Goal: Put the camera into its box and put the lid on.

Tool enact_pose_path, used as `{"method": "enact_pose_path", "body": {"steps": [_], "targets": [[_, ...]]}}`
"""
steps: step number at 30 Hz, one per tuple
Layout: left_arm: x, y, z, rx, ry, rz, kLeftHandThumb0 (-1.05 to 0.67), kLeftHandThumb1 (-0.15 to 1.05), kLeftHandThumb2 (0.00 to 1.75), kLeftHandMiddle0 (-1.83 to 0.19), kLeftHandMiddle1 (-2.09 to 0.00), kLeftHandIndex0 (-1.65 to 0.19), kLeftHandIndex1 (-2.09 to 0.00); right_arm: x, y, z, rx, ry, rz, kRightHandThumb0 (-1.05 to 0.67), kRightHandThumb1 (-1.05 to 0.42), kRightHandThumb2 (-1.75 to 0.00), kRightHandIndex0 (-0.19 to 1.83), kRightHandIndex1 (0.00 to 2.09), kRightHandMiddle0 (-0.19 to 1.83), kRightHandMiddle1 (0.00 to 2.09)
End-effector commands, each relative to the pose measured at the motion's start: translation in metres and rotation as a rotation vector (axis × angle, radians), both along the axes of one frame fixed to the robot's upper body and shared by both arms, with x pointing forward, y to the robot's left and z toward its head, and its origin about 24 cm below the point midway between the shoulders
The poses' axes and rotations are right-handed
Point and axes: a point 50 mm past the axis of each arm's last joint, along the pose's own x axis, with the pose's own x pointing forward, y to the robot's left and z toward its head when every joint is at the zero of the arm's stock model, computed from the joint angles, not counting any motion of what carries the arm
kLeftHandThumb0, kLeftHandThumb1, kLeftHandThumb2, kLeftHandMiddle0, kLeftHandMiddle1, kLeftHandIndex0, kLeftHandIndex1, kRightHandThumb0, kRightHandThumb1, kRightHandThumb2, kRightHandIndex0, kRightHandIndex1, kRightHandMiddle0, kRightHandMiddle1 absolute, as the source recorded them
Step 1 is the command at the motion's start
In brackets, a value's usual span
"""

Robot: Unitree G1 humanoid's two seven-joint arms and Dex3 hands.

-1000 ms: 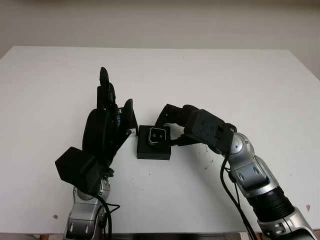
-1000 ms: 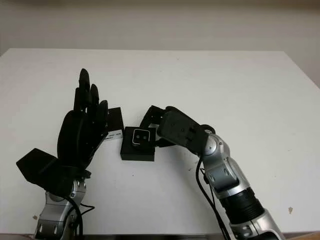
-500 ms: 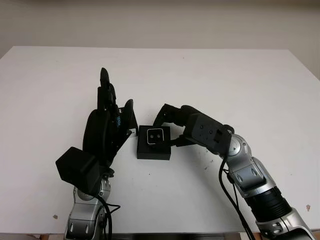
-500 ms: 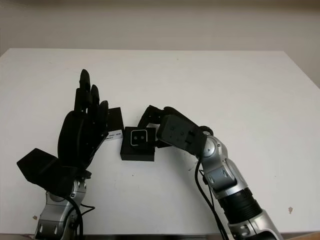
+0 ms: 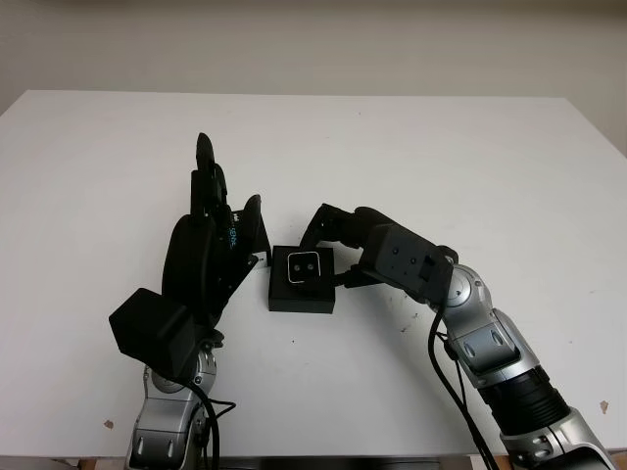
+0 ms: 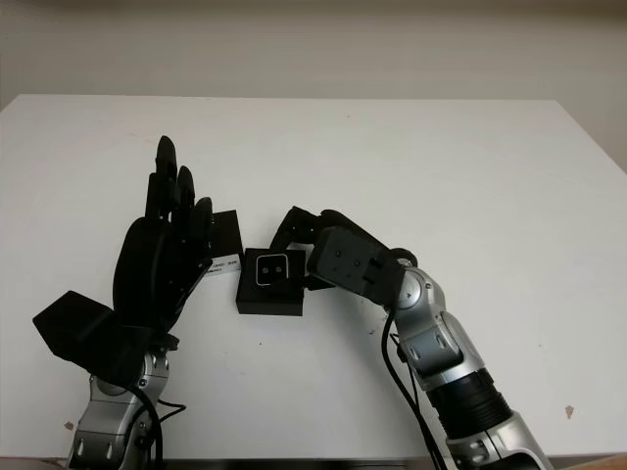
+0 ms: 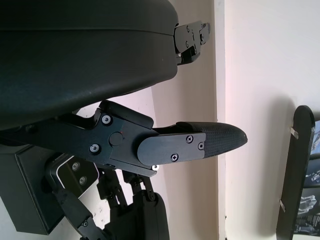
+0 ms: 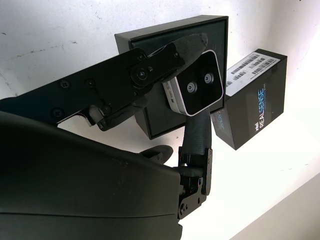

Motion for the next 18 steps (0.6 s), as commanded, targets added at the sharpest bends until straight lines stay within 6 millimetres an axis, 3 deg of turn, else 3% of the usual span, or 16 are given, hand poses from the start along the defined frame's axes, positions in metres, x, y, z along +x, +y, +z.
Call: {"method": "enact_pose_path", "body": {"steps": [1,5,7,8,12,18], "targets": [[-0.001,0.0,0.002,0.005,-0.016,0.0,-0.74,1.05,0.46,0.19,0.0,0.19,0.0,-0.003,-0.005,-0.011,-0.022,0.036,-0.021,-0.4,-0.96,-0.05,0.33,0.21,0.32,1.86],[-0.002,0.002,0.003,0.008,-0.014,0.007,-0.74,1.05,0.46,0.19,0.0,0.19,0.0,-0.009,-0.004,-0.01,-0.071,-0.023,-0.001,-0.43,-0.97,-0.05,0.31,0.19,0.23,1.68],[-0.003,0.003,0.003,0.006,-0.01,0.01,-0.74,1.05,0.46,0.19,0.0,0.19,0.0,-0.016,-0.002,-0.008,-0.114,-0.112,0.041,-0.47,-0.96,-0.05,0.26,0.14,0.13,1.42],[-0.003,0.003,0.003,0.004,-0.008,0.01,-0.74,1.05,0.46,0.19,0.0,0.19,0.0,-0.019,-0.001,-0.007,-0.134,-0.161,0.063,-0.5,-0.95,-0.05,0.21,0.1,0.1,1.15],[-0.004,0.005,0.003,0.003,-0.009,0.012,-0.73,1.05,0.45,0.19,0.0,0.19,0.0,-0.03,0.002,-0.001,-0.234,-0.369,0.15,-0.55,-0.97,-0.06,0.09,0.04,0.1,0.64],[-0.006,0.008,0.004,0.019,0.001,0.023,-0.74,1.05,0.46,0.19,0.0,0.19,0.0,-0.037,0.005,0.007,-0.256,-0.473,0.165,-0.54,-0.97,-0.05,0.01,0.02,0.09,0.46]]}}
